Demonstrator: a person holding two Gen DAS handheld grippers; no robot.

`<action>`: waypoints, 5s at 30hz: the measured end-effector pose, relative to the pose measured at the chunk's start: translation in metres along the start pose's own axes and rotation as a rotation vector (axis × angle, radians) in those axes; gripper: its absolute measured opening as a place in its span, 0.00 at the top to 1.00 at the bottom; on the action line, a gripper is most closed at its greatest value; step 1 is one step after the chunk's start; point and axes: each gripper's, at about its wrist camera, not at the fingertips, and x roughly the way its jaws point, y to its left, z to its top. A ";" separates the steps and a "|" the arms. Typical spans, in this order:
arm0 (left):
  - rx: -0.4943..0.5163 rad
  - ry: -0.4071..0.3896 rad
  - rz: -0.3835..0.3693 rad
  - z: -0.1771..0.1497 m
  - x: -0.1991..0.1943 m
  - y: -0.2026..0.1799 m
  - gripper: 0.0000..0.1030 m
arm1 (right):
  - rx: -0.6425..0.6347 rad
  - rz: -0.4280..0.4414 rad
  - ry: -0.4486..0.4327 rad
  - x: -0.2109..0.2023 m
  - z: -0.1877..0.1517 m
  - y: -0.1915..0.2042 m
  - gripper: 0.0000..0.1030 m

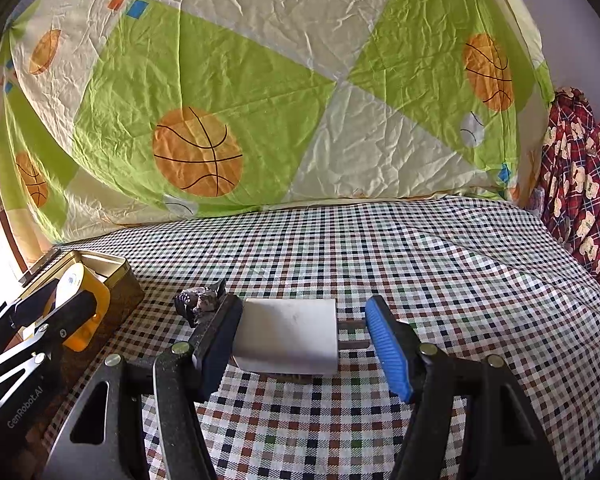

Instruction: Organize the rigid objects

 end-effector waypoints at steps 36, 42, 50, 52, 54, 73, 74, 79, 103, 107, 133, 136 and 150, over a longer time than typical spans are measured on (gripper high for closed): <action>-0.040 -0.094 0.008 -0.012 -0.040 0.014 0.54 | -0.085 0.058 -0.126 -0.033 -0.010 0.025 0.36; -0.044 -0.106 0.011 -0.014 -0.046 0.017 0.54 | -0.103 0.079 -0.145 -0.039 -0.013 0.030 0.36; -0.046 -0.112 0.000 -0.016 -0.052 0.020 0.54 | -0.130 0.108 -0.179 -0.048 -0.018 0.038 0.36; -0.050 -0.115 0.001 -0.017 -0.054 0.021 0.54 | -0.135 0.109 -0.188 -0.050 -0.018 0.039 0.36; -0.052 -0.119 0.002 -0.017 -0.055 0.022 0.54 | -0.135 0.109 -0.197 -0.052 -0.019 0.040 0.36; -0.073 -0.132 0.001 -0.022 -0.066 0.030 0.54 | -0.132 0.158 -0.207 -0.057 -0.021 0.040 0.36; -0.072 -0.133 0.002 -0.022 -0.066 0.030 0.54 | -0.132 0.157 -0.208 -0.057 -0.021 0.040 0.36; -0.077 -0.127 0.016 -0.022 -0.067 0.032 0.54 | -0.127 0.158 -0.200 -0.054 -0.021 0.041 0.36; -0.116 -0.121 0.014 -0.027 -0.075 0.046 0.54 | -0.071 0.154 -0.077 -0.047 -0.027 0.041 0.36; -0.115 -0.117 0.012 -0.028 -0.075 0.046 0.54 | -0.030 0.136 0.029 -0.032 -0.029 0.027 0.31; -0.050 -0.029 -0.062 -0.039 -0.087 0.038 0.49 | -0.123 0.129 0.113 -0.041 -0.038 0.042 0.77; -0.017 0.016 -0.085 -0.051 -0.088 0.027 0.47 | -0.105 0.147 0.065 -0.062 -0.042 0.035 0.77; 0.047 0.274 -0.171 -0.061 -0.054 0.008 0.30 | -0.055 0.200 0.026 -0.072 -0.052 0.030 0.77</action>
